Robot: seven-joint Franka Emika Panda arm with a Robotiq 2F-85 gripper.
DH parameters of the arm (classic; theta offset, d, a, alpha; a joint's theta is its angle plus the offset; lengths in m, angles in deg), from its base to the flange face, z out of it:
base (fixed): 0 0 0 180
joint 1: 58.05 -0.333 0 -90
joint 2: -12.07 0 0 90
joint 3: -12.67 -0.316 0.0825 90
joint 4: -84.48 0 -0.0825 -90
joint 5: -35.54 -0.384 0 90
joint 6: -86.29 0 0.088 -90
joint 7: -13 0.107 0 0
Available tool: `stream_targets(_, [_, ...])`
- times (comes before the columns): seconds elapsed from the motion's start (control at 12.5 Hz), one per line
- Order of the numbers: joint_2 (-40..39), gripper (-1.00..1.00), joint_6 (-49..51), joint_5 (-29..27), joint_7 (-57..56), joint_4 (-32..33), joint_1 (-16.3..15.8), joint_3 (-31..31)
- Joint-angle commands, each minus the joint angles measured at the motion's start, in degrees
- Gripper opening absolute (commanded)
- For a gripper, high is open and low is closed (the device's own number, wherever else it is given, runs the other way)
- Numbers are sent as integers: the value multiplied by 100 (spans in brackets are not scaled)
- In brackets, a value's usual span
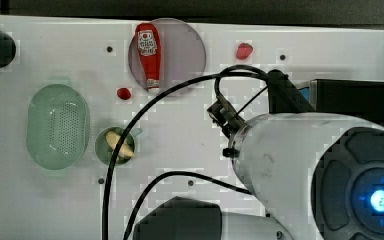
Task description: Pick Banana and place it in mug.
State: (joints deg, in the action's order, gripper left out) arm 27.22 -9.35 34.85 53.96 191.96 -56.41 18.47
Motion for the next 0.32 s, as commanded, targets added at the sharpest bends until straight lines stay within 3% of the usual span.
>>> stream_targets(0.08, [-214, 100, 95, 112, 141, 179, -23, 1])
stream_targets(0.32, [-288, 100, 95, 112, 141, 180, -24, -8])
